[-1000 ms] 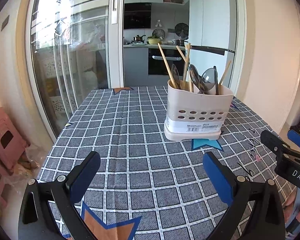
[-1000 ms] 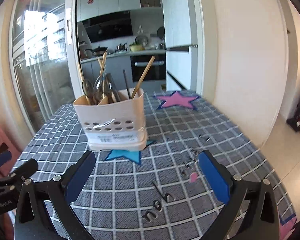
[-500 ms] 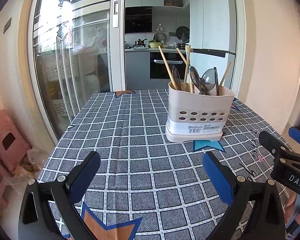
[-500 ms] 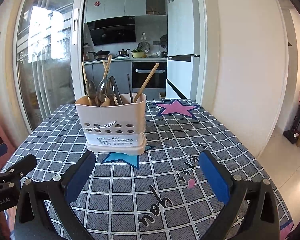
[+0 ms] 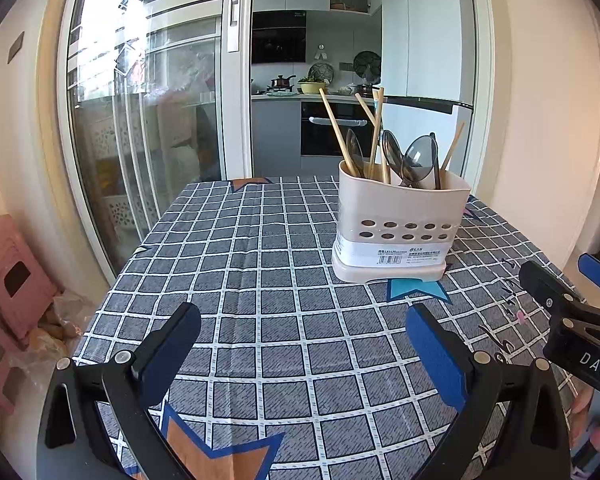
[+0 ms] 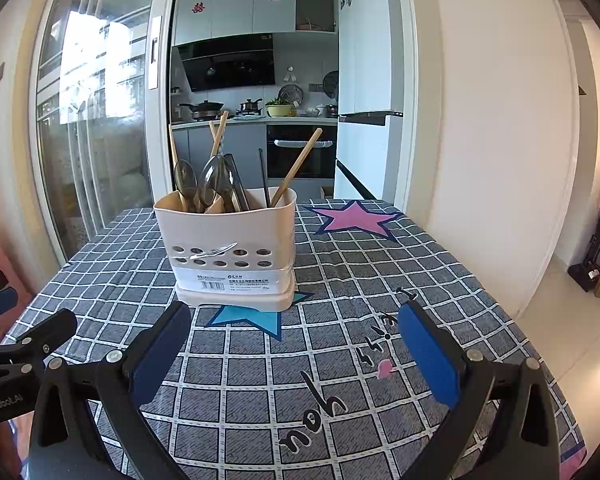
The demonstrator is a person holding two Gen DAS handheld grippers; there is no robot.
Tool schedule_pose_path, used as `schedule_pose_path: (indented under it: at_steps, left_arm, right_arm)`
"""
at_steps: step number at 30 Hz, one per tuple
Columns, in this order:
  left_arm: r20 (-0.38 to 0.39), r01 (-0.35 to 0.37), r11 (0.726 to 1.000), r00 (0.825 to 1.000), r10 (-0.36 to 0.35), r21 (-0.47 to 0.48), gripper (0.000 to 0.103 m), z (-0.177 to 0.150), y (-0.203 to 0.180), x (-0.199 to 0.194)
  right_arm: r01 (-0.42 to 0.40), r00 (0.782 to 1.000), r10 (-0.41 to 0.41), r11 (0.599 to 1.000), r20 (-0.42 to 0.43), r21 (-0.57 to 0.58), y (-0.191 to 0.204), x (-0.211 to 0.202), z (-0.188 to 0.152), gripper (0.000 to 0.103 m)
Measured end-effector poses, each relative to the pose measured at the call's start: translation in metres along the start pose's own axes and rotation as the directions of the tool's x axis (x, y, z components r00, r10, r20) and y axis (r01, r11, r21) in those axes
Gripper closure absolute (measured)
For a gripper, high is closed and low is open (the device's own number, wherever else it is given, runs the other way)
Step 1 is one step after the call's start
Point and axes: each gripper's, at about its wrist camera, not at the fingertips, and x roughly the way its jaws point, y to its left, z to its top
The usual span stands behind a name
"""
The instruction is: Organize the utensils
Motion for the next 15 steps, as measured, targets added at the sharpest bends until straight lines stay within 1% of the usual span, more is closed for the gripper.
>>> schedule_pose_path:
  at_steps: [15]
  left_arm:
    - [-0.003, 0.003, 1.000, 1.000, -0.003, -0.002, 0.000, -0.0004, 0.0001, 0.0008]
  right_arm:
    - [-0.003, 1.000, 0.003, 1.000, -0.001, 0.000, 0.0001, 0.0004, 0.0003, 0.000]
